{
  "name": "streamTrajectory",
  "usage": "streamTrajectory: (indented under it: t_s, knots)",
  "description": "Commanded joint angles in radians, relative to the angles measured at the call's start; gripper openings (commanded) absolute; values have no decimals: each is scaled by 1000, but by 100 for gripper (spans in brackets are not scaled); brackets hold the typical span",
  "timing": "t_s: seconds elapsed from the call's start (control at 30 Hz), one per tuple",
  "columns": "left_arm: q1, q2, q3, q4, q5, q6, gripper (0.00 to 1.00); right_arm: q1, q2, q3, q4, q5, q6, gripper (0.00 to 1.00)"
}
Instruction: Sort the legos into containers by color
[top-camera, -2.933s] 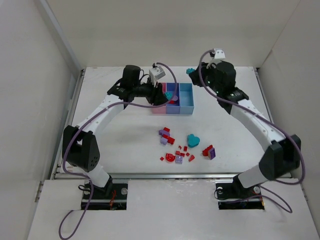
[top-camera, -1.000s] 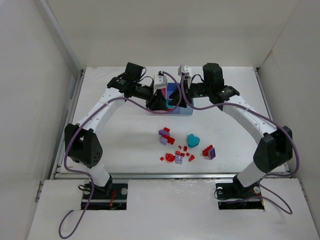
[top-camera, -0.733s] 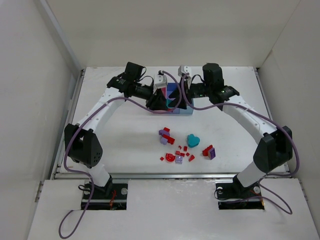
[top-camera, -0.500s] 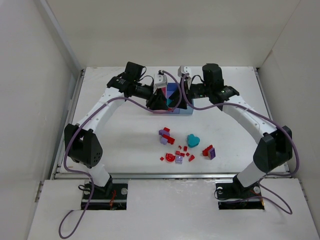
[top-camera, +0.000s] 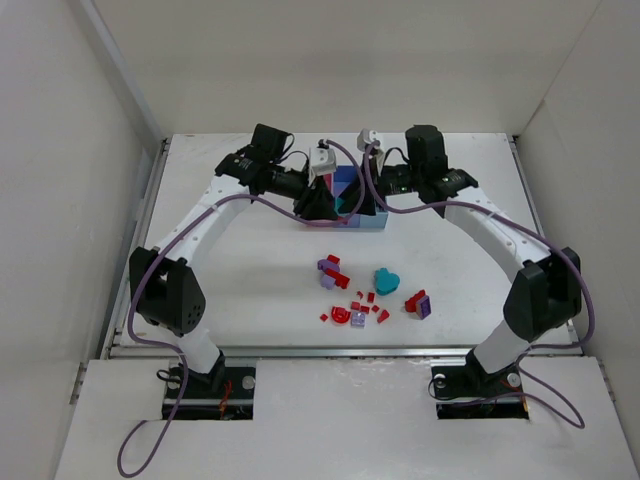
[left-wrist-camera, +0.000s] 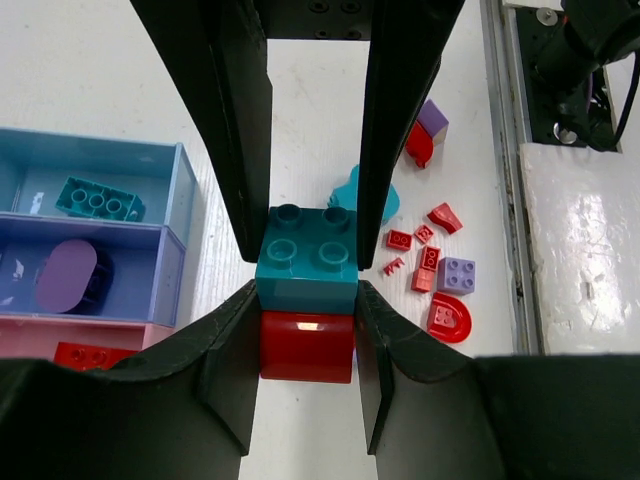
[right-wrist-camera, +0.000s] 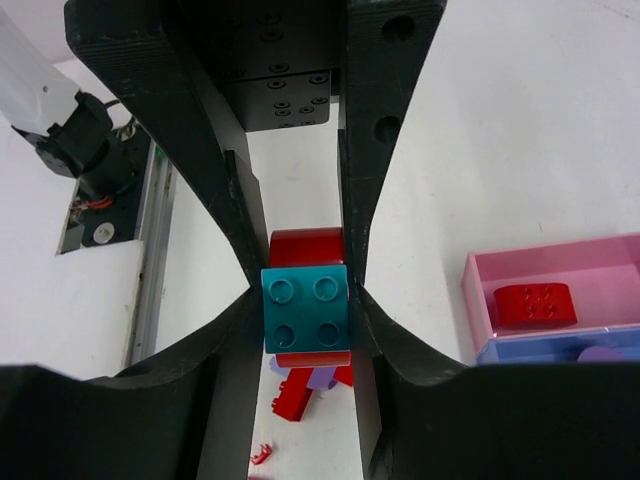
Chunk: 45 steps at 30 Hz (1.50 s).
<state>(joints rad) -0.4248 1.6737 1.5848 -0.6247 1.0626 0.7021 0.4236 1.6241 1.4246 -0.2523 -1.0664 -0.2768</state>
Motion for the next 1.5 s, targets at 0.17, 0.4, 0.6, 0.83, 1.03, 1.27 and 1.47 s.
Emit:
streamTrajectory:
  t_s: [0.17, 0.4, 0.6, 0.83, 1.03, 1.27, 1.47]
  knots:
    - [-5, -12, -65, 25, -87, -38, 0, -115, -131, -6, 105, 139, 80, 0]
    - [-5, -12, -85, 74, -176, -107, 0, -125, -132, -67, 290, 275, 241, 0]
    - [-5, -12, -85, 101, -223, -144, 0, -125, -67, -107, 326, 655, 445, 0]
    - [-5, -12, -75, 145, -296, -219, 0, -125, 86, -55, 300, 956, 565, 9]
    - [-5, -12, -75, 145, -305, -219, 0, -125, 233, 123, 131, 938, 551, 43]
    - [-5, -22, -66, 145, -296, -219, 0, -134, 215, 142, 122, 852, 483, 80]
    - [-5, -22, -33, 112, -239, -165, 0, -134, 97, 55, 122, 466, 173, 79]
